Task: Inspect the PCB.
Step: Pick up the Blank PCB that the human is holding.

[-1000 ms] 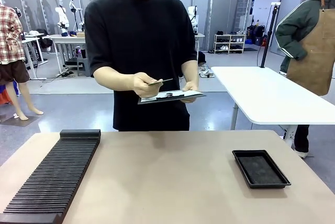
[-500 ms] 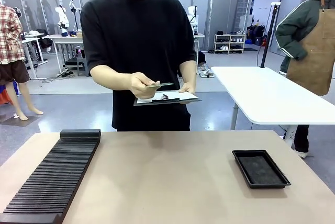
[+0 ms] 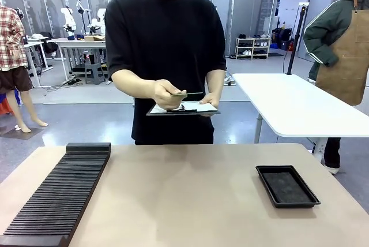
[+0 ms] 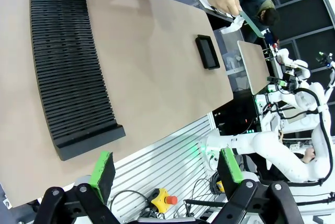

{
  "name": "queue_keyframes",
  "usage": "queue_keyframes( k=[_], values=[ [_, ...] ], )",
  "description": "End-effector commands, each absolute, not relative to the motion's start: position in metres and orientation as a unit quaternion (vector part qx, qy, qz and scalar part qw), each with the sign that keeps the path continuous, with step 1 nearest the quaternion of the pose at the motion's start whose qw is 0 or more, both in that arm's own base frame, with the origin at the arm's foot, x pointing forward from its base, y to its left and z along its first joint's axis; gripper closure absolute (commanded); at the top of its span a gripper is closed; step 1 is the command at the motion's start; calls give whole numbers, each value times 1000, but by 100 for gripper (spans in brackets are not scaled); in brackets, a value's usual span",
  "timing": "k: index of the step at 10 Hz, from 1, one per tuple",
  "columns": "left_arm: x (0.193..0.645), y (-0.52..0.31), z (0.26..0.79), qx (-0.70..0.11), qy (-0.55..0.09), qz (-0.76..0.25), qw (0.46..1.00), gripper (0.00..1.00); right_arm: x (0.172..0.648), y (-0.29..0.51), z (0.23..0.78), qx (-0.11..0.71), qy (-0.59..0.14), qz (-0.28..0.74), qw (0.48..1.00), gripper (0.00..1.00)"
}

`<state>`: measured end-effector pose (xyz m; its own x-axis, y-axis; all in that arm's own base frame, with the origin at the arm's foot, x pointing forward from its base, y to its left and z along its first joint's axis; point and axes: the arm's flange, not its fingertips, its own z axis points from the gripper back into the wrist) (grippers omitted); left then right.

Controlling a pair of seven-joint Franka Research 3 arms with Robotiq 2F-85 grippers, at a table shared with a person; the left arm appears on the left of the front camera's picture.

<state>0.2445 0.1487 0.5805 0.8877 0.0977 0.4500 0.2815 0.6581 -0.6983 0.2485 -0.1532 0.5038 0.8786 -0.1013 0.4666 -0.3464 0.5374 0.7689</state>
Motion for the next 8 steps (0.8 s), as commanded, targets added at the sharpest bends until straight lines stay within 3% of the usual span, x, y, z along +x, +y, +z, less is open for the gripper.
queue_keyframes(
  k=[1, 4, 8],
  values=[
    [244, 148, 582, -402, -226, -51, 886, 0, 266, -152, 521, 514, -226, 14, 828, 0],
    [244, 148, 582, -402, -226, -51, 886, 0, 298, -137, 537, 636, -96, -77, 762, 0],
    [244, 148, 582, -402, -226, -51, 886, 0, 338, -98, 541, 671, -11, -127, 731, 0]
  ],
)
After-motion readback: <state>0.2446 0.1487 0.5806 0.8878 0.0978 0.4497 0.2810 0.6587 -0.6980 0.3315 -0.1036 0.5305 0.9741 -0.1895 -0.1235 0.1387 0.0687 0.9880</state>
